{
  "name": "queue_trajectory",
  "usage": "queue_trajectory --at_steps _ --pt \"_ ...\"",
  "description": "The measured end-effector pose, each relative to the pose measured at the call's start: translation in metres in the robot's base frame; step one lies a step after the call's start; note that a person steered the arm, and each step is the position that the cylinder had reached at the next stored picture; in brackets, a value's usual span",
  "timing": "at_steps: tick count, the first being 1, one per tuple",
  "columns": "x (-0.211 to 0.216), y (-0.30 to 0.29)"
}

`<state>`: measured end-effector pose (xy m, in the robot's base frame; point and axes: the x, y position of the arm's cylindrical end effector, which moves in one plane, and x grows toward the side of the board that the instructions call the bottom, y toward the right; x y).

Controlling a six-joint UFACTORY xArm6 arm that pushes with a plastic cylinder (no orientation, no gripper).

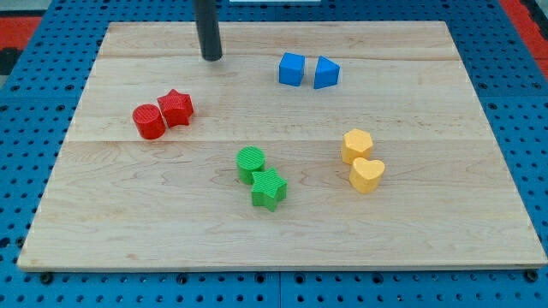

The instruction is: Push the red star into the red circle

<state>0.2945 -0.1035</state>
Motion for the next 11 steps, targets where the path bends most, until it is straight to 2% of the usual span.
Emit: queue_trajectory --at_steps 1,2,3,4,6,7,8,9,11 --pt "0.031 0.010" --pt "0.028 0.043" --pt "0.057 0.047" --pt "0.074 -0.015" --pt "0.136 -0.076" --pt "0.141 -0.090" --pt "0.122 -0.100" --pt "0.142 -0.131" --pt "0.127 -0.177"
